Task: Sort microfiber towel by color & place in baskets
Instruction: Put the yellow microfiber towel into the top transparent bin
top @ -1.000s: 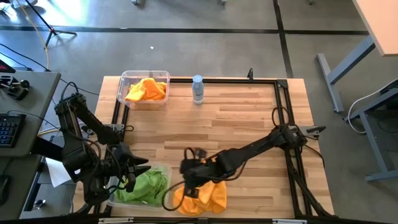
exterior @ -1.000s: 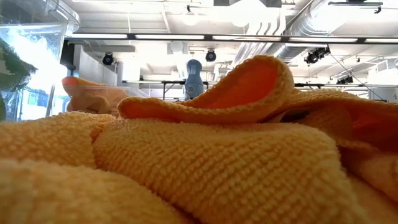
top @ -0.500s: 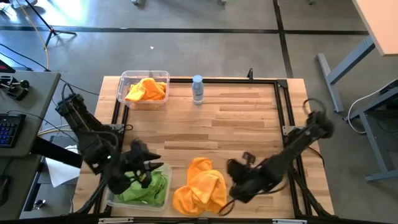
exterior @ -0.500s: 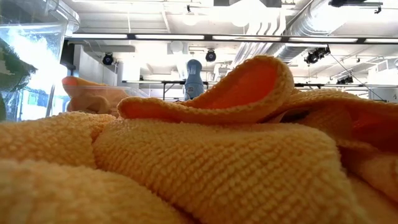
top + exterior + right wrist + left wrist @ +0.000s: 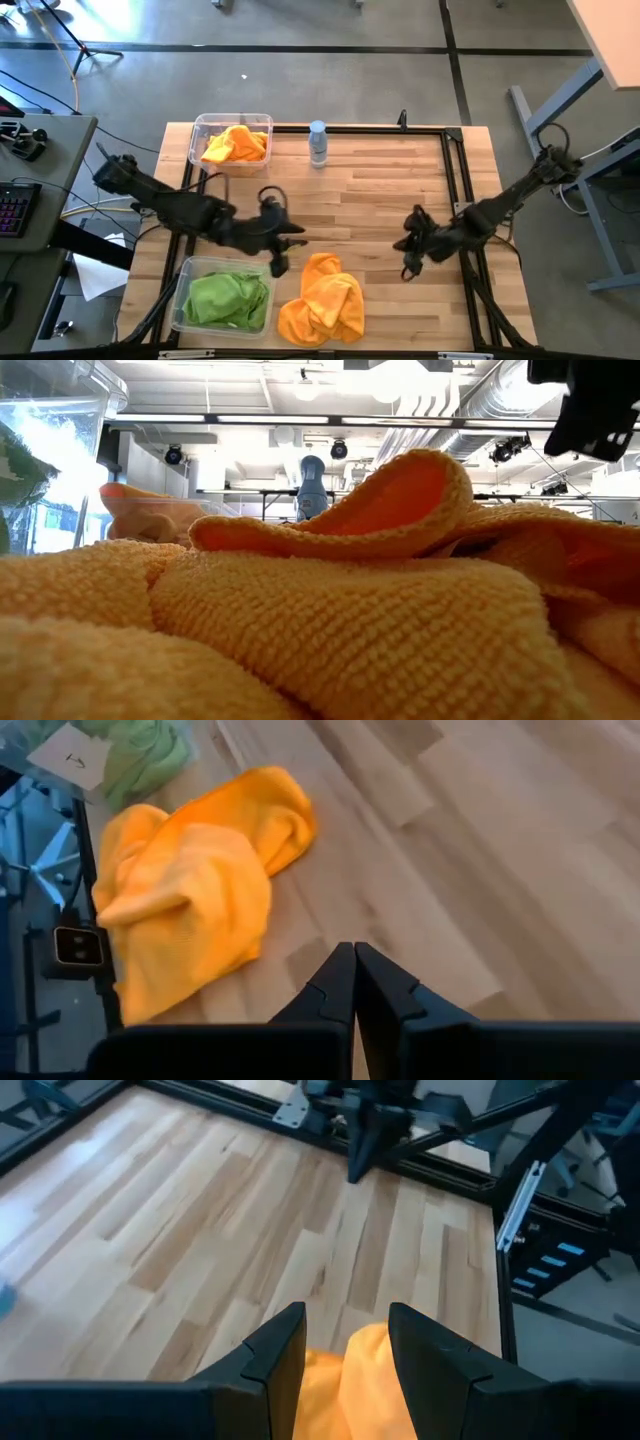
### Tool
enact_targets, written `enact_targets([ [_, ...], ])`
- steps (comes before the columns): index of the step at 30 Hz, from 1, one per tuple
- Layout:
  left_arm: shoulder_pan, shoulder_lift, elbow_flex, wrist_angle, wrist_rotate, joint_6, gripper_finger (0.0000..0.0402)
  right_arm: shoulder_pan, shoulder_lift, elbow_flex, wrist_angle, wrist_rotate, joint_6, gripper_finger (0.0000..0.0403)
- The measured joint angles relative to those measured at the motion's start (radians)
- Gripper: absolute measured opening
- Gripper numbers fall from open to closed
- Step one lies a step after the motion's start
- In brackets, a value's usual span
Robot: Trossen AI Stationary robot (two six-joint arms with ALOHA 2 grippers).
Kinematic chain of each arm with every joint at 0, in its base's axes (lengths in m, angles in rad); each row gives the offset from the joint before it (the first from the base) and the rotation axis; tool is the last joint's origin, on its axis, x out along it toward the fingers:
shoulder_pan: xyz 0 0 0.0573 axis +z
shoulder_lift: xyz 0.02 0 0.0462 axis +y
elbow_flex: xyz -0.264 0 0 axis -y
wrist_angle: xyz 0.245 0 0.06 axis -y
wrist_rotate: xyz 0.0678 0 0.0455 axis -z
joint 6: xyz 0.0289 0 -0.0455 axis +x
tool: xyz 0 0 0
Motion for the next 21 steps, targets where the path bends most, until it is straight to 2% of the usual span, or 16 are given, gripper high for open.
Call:
enact_targets([
  [4, 0.063, 0.090, 0.028, 0.033, 0.085, 0.031, 0.0133, -0.075, -0.127, -0.081, 0.007, -0.051, -0.102, 0.0000],
  [9, 0.112, 0.247, 0.158, -0.018, 0.154, 0.088, 0.0133, -0.163, -0.227, -0.147, 0.010, -0.121, -0.209, 0.0000],
  [15, 0.134, 0.448, 0.356, -0.222, 0.174, 0.203, 0.0133, -0.234, -0.258, -0.164, -0.002, -0.161, -0.316, 0.0000],
  [21, 0.128, 0.593, 0.408, -0.276, 0.210, 0.238, 0.0133, -0.261, -0.259, -0.164, -0.004, -0.185, -0.369, 0.0000],
])
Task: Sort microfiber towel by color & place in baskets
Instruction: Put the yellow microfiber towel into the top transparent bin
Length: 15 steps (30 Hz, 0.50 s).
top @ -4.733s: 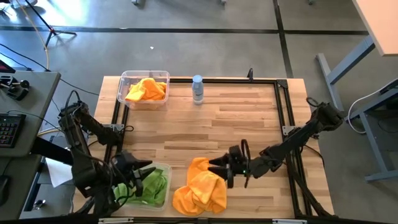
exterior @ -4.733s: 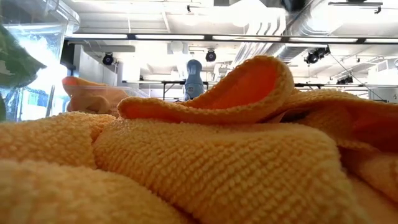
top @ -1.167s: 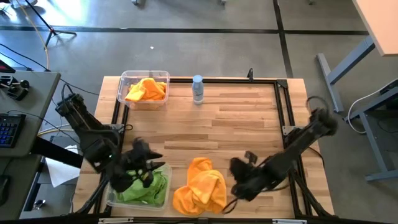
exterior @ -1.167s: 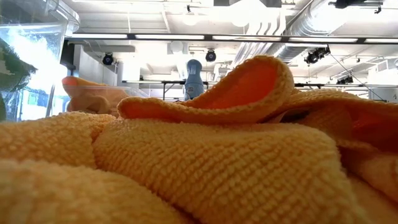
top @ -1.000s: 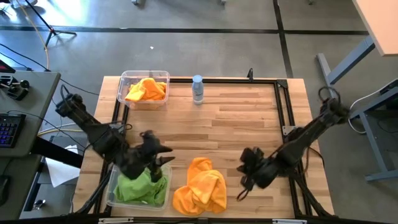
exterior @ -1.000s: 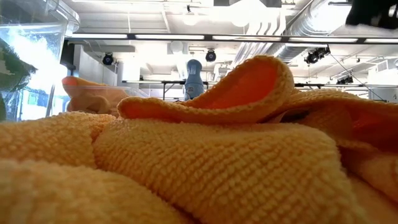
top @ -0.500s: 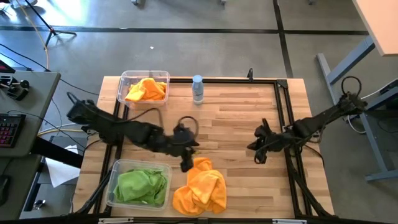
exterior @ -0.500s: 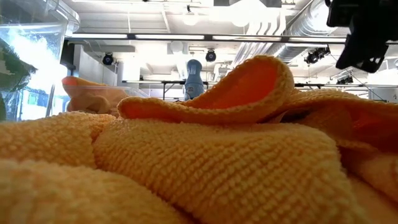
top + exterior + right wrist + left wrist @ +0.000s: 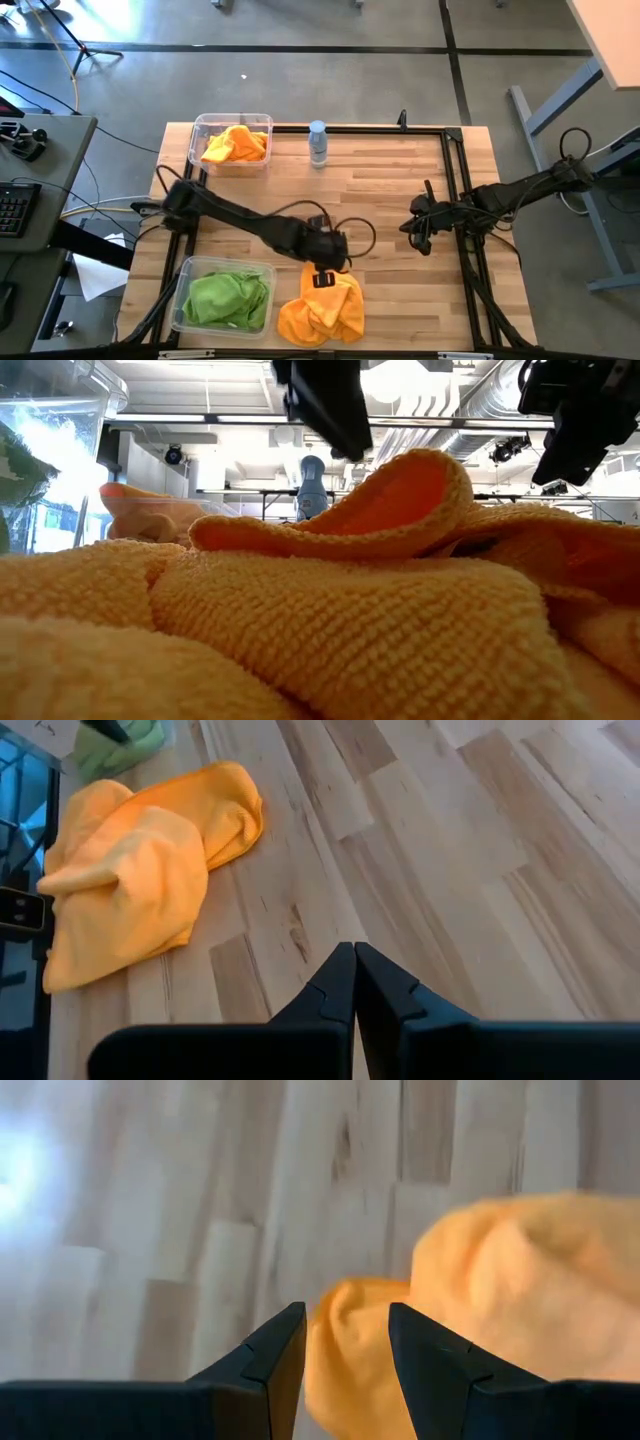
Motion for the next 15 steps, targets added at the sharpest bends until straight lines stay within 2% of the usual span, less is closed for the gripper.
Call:
enact_targets([
  [6, -0.003, 0.107, 0.000, -0.001, 0.097, -0.027, 0.0133, 0.000, 0.000, 0.000, -0.003, -0.004, -0.025, 0.0000],
  [15, 0.002, 0.221, 0.001, -0.003, 0.121, -0.029, 0.0133, 0.000, 0.000, 0.000, -0.002, -0.004, -0.025, 0.0000],
])
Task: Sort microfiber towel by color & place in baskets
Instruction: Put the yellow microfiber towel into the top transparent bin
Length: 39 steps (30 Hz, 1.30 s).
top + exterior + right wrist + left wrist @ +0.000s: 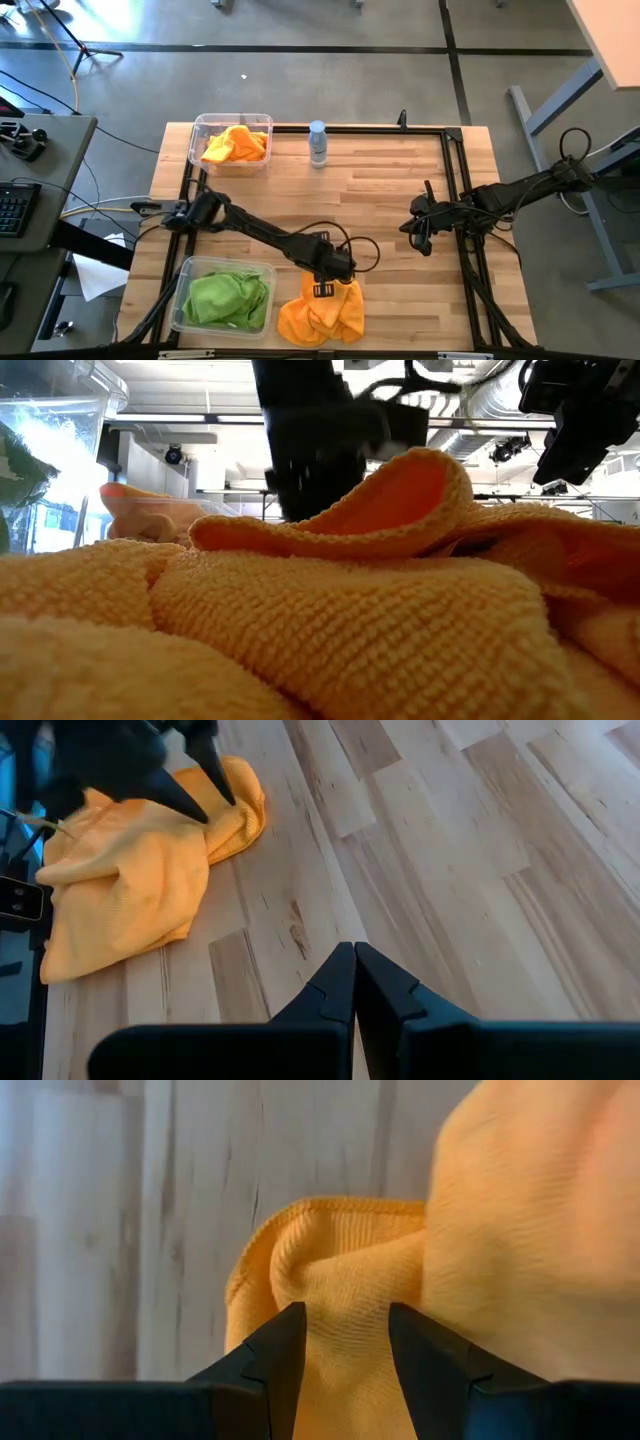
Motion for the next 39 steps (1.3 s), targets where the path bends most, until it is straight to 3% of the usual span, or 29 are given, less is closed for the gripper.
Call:
enact_targets([
  [6, 0.003, 0.046, 0.002, 0.002, 0.018, -0.074, 0.0124, 0.000, 0.000, 0.000, 0.014, 0.001, 0.000, 0.0000],
  [13, 0.008, 0.032, 0.001, -0.007, 0.088, -0.097, 0.0013, 0.000, 0.000, 0.001, 0.023, 0.001, 0.000, 0.0000],
  [18, 0.016, -0.053, 0.046, -0.061, 0.053, -0.111, 0.0003, 0.000, 0.000, 0.001, 0.023, 0.002, -0.004, 0.0000],
  [25, 0.009, -0.216, 0.126, -0.107, -0.112, -0.111, 0.0001, 0.000, 0.000, 0.002, 0.022, 0.002, -0.007, 0.0000],
  [39, -0.045, -0.549, 0.167, -0.101, -0.594, -0.111, 0.0000, 0.002, 0.039, 0.002, 0.028, 0.017, -0.005, 0.0000],
])
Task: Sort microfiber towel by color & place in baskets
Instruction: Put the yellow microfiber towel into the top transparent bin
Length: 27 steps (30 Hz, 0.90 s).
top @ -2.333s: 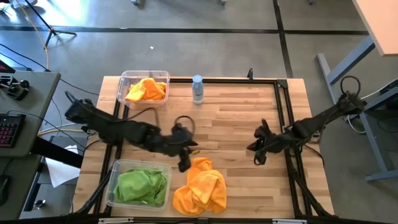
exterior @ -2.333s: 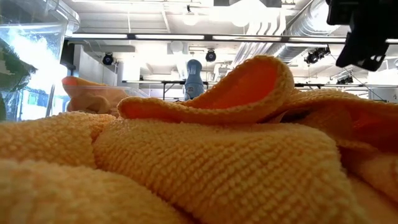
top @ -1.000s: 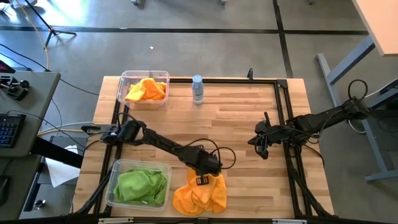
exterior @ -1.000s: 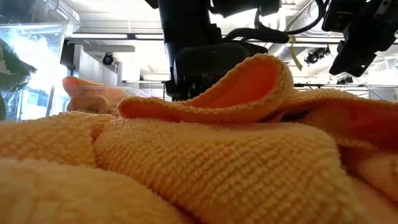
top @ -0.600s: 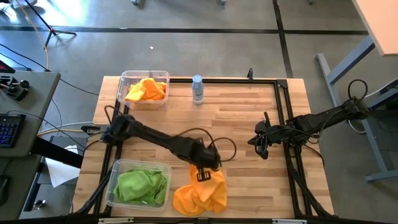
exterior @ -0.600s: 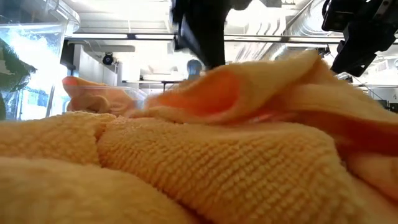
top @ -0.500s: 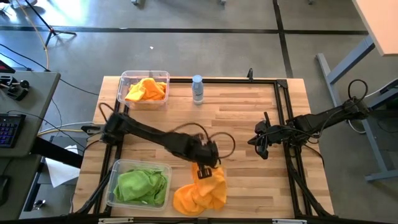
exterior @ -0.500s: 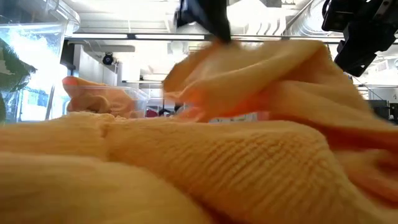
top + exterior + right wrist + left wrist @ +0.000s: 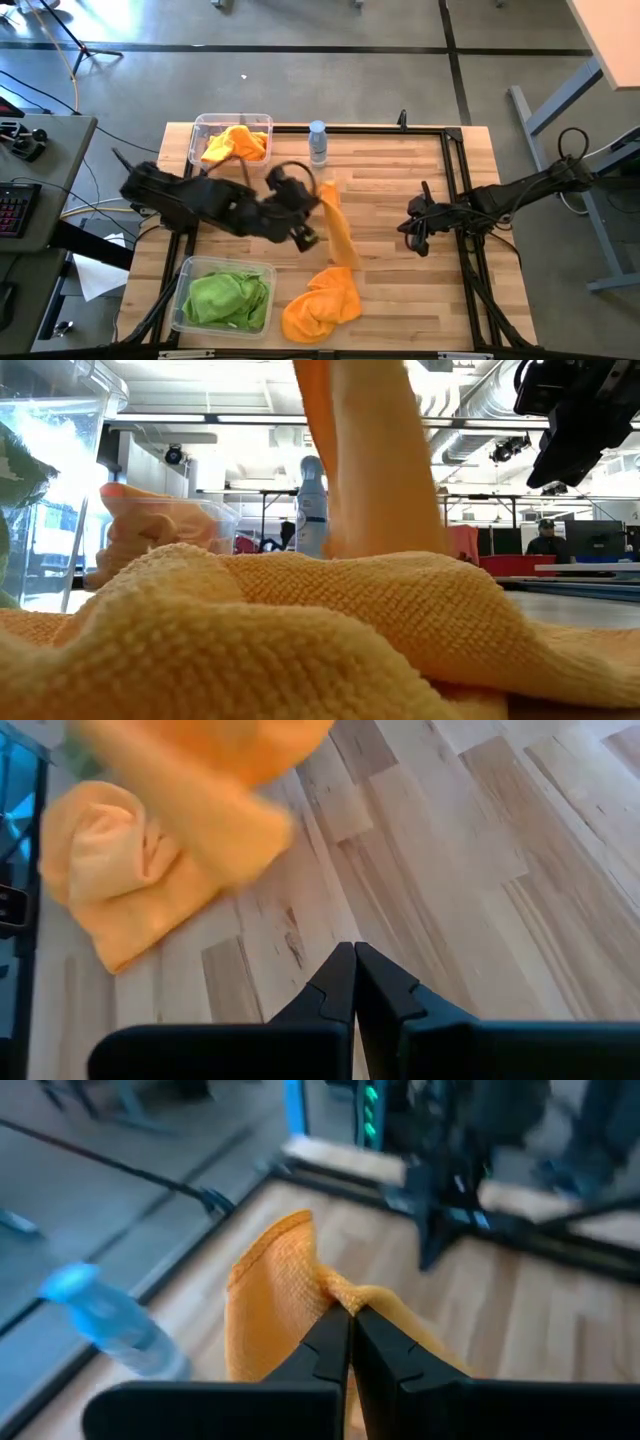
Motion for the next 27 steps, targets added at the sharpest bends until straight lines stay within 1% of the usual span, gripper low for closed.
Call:
enact_targets([
  [8, 0.005, -0.135, 0.000, 0.001, -0.246, 0.010, 0.0000, 0.000, 0.075, 0.000, 0.014, 0.001, 0.003, 0.0000],
  [14, 0.038, -0.217, 0.000, 0.001, -0.398, 0.049, 0.0000, 0.000, 0.112, 0.000, 0.026, 0.001, 0.023, 0.0000],
  [17, 0.059, -0.249, 0.000, 0.001, -0.475, 0.081, 0.0000, 0.000, 0.119, 0.000, 0.024, 0.007, -0.007, 0.0000],
  [20, 0.099, -0.277, 0.000, 0.000, -0.493, 0.129, 0.0000, 0.000, 0.119, 0.000, 0.015, 0.008, -0.046, 0.0000],
  [23, 0.159, -0.298, -0.001, -0.008, -0.494, 0.172, 0.0000, 0.000, 0.119, 0.000, 0.007, 0.007, -0.032, 0.0000],
  [27, 0.258, -0.321, -0.001, -0.046, -0.489, 0.178, 0.0000, -0.001, 0.119, 0.000, -0.019, 0.010, -0.021, 0.0000],
])
